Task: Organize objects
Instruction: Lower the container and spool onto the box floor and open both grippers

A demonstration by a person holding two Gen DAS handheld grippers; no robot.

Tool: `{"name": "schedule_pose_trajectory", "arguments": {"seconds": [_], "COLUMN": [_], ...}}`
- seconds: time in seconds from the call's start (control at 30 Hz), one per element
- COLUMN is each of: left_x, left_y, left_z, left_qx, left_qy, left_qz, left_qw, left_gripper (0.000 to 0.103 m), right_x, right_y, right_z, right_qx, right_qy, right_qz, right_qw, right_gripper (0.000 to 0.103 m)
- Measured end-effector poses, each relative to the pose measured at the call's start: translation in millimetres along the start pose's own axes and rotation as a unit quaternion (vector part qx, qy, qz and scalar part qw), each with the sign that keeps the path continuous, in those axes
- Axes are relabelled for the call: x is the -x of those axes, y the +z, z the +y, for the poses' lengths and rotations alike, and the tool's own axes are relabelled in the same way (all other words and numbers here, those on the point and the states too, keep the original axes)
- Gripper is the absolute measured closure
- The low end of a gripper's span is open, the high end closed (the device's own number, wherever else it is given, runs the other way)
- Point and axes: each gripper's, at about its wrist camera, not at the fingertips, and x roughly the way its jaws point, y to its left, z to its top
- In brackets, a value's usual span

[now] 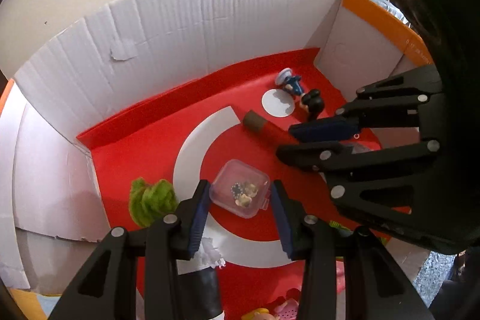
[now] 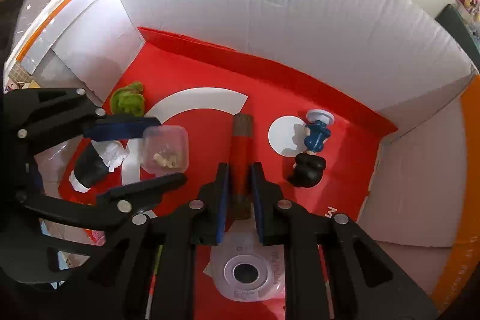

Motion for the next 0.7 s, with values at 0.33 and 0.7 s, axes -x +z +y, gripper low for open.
{"name": "schedule_pose_trajectory", "arguments": {"seconds": [0.33, 0.7], "left_x": [5, 5], "left_y": [-4, -6], "left_z": [0, 0], "left_qx": [-0.002, 0.0], "left_qy": [0.003, 0.002], "left_qz": [0.005, 0.002], "left_qw": [1.0, 1.0], "left_gripper": [0.06, 0.06], "right_x": [5, 10], "right_y": [-7, -12], "right_z": [3, 4], "right_qx": [0.001, 0.003], "right_qy": [-0.003, -0.006], "right_qz": [0.0, -0.004], "right_qw": [1.0, 1.0], "right_gripper": [0.088, 0.088]}}
